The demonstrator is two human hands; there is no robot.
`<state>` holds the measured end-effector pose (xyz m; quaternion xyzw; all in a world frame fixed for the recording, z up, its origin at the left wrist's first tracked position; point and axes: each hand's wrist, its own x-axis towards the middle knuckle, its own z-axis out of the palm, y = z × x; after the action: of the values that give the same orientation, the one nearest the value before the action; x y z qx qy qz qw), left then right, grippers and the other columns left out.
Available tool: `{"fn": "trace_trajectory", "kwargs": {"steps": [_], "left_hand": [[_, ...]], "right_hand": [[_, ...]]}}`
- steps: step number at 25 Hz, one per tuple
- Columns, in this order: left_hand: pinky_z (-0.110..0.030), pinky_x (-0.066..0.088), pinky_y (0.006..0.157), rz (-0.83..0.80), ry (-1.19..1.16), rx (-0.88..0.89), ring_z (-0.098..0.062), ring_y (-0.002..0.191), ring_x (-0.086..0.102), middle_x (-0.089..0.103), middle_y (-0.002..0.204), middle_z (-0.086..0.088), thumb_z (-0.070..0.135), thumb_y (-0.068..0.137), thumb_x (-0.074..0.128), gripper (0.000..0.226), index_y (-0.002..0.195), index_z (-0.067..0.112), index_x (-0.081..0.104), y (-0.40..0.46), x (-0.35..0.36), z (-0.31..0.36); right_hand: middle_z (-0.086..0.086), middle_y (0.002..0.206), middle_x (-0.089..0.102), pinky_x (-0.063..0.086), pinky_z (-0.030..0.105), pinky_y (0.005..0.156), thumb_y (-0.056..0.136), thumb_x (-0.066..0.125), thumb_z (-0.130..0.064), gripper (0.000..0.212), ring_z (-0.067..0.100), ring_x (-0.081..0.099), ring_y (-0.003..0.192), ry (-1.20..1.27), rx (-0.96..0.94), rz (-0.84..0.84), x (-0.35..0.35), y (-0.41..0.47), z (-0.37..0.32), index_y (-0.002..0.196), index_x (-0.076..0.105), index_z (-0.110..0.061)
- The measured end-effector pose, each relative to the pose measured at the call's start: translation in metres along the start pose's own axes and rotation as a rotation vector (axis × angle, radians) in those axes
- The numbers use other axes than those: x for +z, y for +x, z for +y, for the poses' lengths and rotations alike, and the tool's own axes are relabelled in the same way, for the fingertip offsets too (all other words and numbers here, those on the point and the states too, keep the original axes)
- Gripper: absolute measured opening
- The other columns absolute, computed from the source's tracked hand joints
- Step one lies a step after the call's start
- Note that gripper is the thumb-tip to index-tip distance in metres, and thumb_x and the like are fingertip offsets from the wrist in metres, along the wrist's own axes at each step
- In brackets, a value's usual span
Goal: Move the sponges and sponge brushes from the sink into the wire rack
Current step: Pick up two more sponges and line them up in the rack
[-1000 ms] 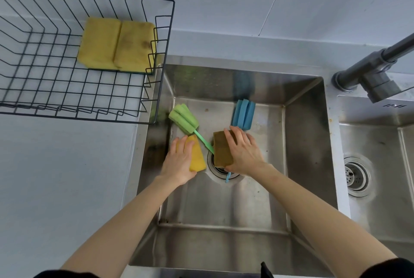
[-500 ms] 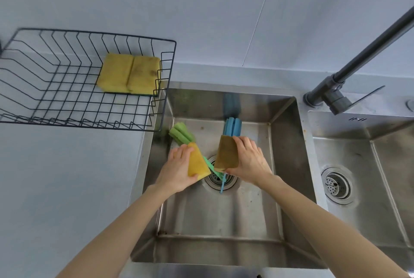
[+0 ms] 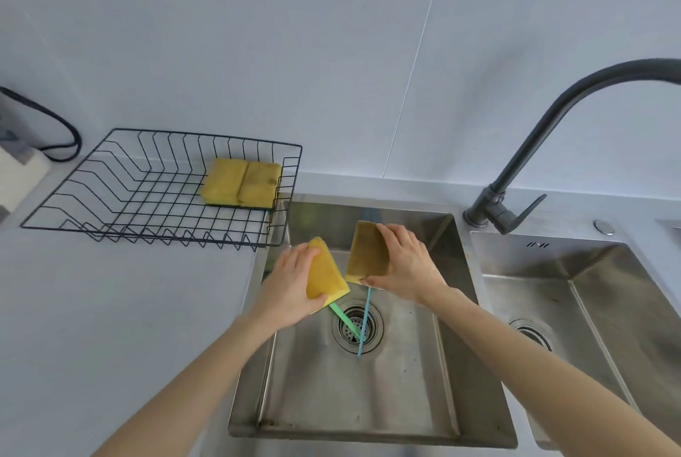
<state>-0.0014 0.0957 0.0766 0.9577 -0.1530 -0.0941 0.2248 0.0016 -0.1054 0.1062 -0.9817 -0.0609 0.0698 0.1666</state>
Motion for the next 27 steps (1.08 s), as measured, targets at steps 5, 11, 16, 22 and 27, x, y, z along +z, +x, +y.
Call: {"fn": "trace_trajectory", "kwargs": {"steps": [5, 11, 16, 22, 27], "left_hand": [[-0.040, 0.031, 0.110, 0.080, -0.011, 0.020, -0.024, 0.139, 0.018, 0.019, 0.152, -0.003, 0.039, 0.077, 0.066, 0.078, 0.139, 0.019, 0.024, -0.015, -0.029, 0.004], [-0.041, 0.036, 0.105, 0.155, -0.025, 0.009, -0.024, 0.137, 0.020, 0.022, 0.150, -0.003, 0.041, 0.076, 0.066, 0.078, 0.139, 0.020, 0.025, -0.032, -0.053, -0.002], [-0.042, 0.034, 0.107, 0.214, -0.040, -0.006, -0.024, 0.138, 0.020, 0.022, 0.149, -0.004, 0.041, 0.076, 0.066, 0.078, 0.139, 0.020, 0.025, -0.036, -0.081, -0.017], [-0.042, 0.034, 0.107, 0.246, -0.018, -0.027, -0.025, 0.137, 0.021, 0.021, 0.150, -0.004, 0.040, 0.076, 0.066, 0.077, 0.139, 0.020, 0.025, -0.042, -0.106, -0.051], [-0.042, 0.034, 0.108, 0.255, -0.015, -0.048, -0.025, 0.138, 0.020, 0.020, 0.151, -0.004, 0.038, 0.076, 0.067, 0.077, 0.139, 0.019, 0.025, -0.041, -0.125, -0.084]], "right_hand": [[0.004, 0.146, 0.029, 0.025, 0.037, 0.113, 0.073, 0.070, -0.045, 0.093, 0.024, 0.031, 0.133, 0.005, -0.027, 0.059, -0.022, -0.007, -0.019, 0.146, 0.019, -0.017], [0.004, 0.147, 0.027, 0.027, 0.037, 0.113, 0.075, 0.069, -0.045, 0.092, 0.024, 0.032, 0.133, 0.004, -0.076, 0.092, -0.036, -0.010, -0.041, 0.146, 0.019, -0.017], [0.005, 0.147, 0.027, 0.030, 0.038, 0.111, 0.075, 0.069, -0.045, 0.091, 0.024, 0.032, 0.133, 0.026, -0.107, 0.130, -0.046, -0.003, -0.061, 0.146, 0.019, -0.017], [0.005, 0.148, 0.028, 0.026, 0.037, 0.112, 0.075, 0.069, -0.046, 0.091, 0.024, 0.031, 0.134, 0.012, -0.148, 0.138, -0.042, 0.016, -0.096, 0.146, 0.020, -0.016], [0.005, 0.148, 0.027, 0.025, 0.036, 0.113, 0.075, 0.069, -0.046, 0.091, 0.024, 0.030, 0.134, 0.000, -0.169, 0.129, -0.034, 0.041, -0.127, 0.146, 0.020, -0.017]]}}
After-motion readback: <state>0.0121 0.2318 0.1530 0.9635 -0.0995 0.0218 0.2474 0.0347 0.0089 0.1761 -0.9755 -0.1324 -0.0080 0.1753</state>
